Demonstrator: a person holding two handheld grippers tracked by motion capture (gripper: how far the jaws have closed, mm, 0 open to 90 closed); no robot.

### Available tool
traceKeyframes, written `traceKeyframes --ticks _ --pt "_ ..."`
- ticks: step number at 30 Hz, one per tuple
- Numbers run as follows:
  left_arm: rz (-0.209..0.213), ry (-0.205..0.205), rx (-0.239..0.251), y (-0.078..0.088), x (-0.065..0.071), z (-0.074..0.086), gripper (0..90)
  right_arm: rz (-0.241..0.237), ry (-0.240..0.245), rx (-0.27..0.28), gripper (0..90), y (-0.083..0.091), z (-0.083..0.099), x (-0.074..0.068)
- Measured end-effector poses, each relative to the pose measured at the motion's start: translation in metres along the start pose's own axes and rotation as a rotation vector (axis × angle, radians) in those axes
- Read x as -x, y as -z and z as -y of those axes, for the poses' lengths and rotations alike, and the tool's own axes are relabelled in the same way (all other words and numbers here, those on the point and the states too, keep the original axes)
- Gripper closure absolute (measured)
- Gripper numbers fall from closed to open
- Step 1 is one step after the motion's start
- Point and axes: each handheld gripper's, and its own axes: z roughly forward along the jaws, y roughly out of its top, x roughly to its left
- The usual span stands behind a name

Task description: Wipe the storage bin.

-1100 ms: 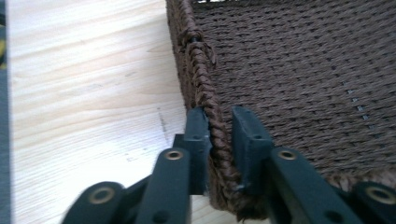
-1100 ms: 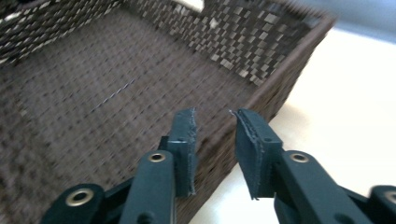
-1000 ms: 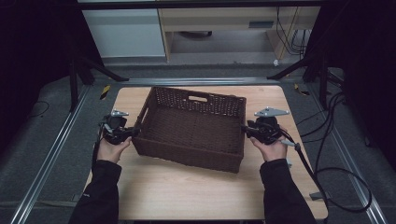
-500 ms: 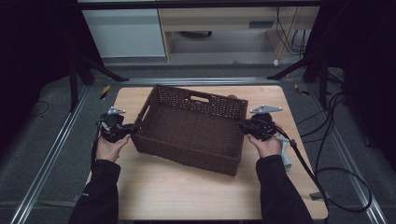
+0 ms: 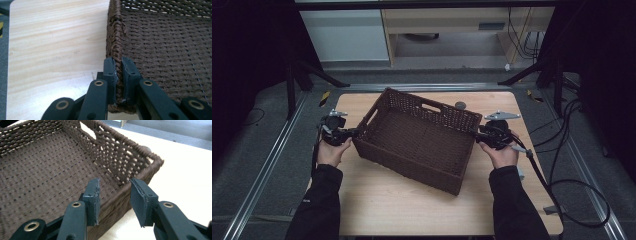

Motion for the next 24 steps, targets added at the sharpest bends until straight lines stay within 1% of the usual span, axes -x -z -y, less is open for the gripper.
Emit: traceKeyframes --ticks 1,3,4,5,6,7,8,9,10,13,16,18,21,24 --pt "0.002 0.003 0.0 -0.001 -0.002 -0.002 82.2 -0.001 0.0 0.001 60.6 -0.003 0.0 0.001" --pt "-0.006 0.001 -0.004 -0.003 -0.003 -0.004 82.0 0.003 -0.002 -0.015 61.7 -0.008 0.001 0.0" --pt "-0.011 0.0 -0.006 -0.003 -0.002 -0.005 81.7 0.018 0.011 -0.021 62.4 -0.009 0.002 0.0" --pt "-0.017 -0.002 -0.006 -0.003 -0.001 -0.006 81.4 0.02 0.017 -0.015 62.7 -0.009 0.003 -0.001" --pt "-0.023 -0.004 -0.005 -0.002 0.0 -0.006 79.6 0.019 0.018 -0.015 63.5 -0.008 0.004 -0.001" --pt "-0.029 0.0 -0.008 -0.001 0.0 -0.006 75.4 0.019 0.011 -0.017 64.3 -0.007 0.004 -0.001" --pt "-0.033 0.006 -0.009 0.001 0.001 -0.006 69.6 0.005 -0.002 -0.015 65.7 -0.005 0.005 -0.001" --pt "-0.045 0.008 0.006 0.006 0.001 -0.005 67.2 0.001 -0.002 -0.016 65.7 -0.004 0.006 -0.001" --pt "-0.048 0.009 0.016 0.009 0.002 -0.005 64.3 -0.004 -0.001 -0.019 65.6 -0.001 0.008 -0.002" --pt "-0.059 0.007 0.037 0.023 0.005 -0.004 59.7 -0.017 0.005 -0.021 65.2 0.006 0.012 -0.005" --pt "-0.035 0.009 0.067 0.032 0.012 0.0 56.4 -0.031 0.004 -0.014 64.6 0.013 0.018 -0.009" --pt "-0.022 0.006 0.076 0.034 0.019 0.003 54.0 -0.034 0.008 -0.009 64.4 0.017 0.021 -0.012" --pt "-0.007 0.002 0.078 0.033 0.031 0.006 50.6 -0.035 0.016 -0.012 64.0 0.023 0.024 -0.017" --pt "-0.008 -0.004 0.078 0.029 0.04 0.006 48.5 -0.041 0.025 -0.016 62.9 0.025 0.024 -0.018"
